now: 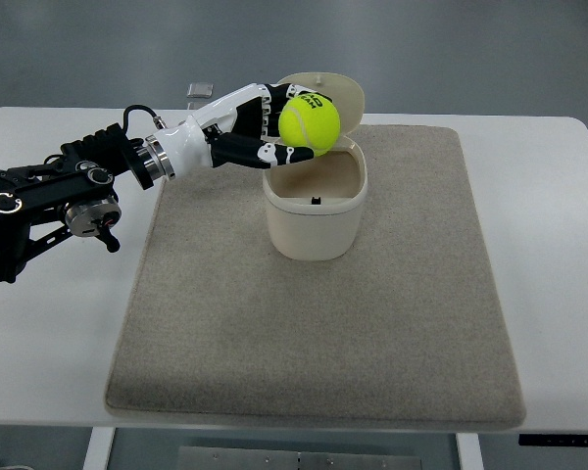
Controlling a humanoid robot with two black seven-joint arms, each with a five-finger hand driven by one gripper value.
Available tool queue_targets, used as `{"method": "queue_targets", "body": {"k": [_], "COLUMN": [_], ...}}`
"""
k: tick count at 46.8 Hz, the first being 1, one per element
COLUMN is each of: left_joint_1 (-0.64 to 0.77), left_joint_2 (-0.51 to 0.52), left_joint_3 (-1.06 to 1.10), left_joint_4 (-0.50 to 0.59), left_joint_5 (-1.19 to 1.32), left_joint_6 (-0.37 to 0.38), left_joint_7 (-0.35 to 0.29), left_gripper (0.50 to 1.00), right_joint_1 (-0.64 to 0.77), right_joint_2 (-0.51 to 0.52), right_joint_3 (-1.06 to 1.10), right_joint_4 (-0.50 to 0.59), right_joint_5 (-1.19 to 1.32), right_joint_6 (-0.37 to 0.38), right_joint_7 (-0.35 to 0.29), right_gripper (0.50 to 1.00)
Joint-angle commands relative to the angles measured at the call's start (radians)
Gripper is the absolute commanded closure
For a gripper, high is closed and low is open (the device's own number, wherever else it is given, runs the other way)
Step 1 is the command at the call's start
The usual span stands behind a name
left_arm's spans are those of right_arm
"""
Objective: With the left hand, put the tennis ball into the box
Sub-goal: 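Lift the ball with the left hand and carry it over the cream bin, then open the left hand fingers to drop the ball into the bin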
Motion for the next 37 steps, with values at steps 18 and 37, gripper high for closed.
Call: {"method": "queue_targets", "body": {"k": [18, 37], "left_joint_1": [0.005, 0.005], "left_joint_2": [0.002, 0.000], "left_joint_3": [0.000, 0.000], "left_joint_4": [-0.001, -0.001], "left_joint_5": [0.000, -0.005], "left_joint_6": [0.000, 0.021], "left_joint_7": [-0.002, 0.000], "left_gripper": [0.769, 0.692], "right_joint_1": [0.000, 0.000], "right_joint_2": [0.000, 0.000], "right_joint_3": [0.000, 0.000], "right_joint_4": [0.000, 0.000], "right_joint_5": [0.000, 0.000], "right_joint_6": [0.000, 0.000], "right_joint_7": [0.000, 0.000], "right_gripper": [0.599, 0.599]}}
